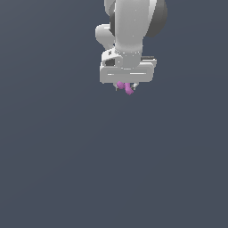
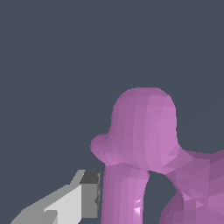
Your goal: Pick up the object and move it to a goal position.
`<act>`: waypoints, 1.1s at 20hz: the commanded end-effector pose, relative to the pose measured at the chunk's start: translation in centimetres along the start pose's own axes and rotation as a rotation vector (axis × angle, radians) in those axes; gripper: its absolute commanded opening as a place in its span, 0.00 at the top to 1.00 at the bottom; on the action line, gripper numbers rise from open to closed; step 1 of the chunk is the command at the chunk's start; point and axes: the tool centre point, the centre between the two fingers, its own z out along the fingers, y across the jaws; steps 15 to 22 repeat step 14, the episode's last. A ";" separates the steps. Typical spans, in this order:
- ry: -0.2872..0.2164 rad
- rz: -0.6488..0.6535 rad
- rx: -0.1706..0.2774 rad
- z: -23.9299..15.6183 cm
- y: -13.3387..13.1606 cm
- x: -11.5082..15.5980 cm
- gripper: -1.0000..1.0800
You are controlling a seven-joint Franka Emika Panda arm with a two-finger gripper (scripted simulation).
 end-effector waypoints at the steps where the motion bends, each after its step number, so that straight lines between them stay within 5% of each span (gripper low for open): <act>1: -0.002 0.000 0.000 -1.8 0.1 -0.3 1.00; 22: -0.003 0.001 -0.001 -5.4 0.2 -0.5 1.00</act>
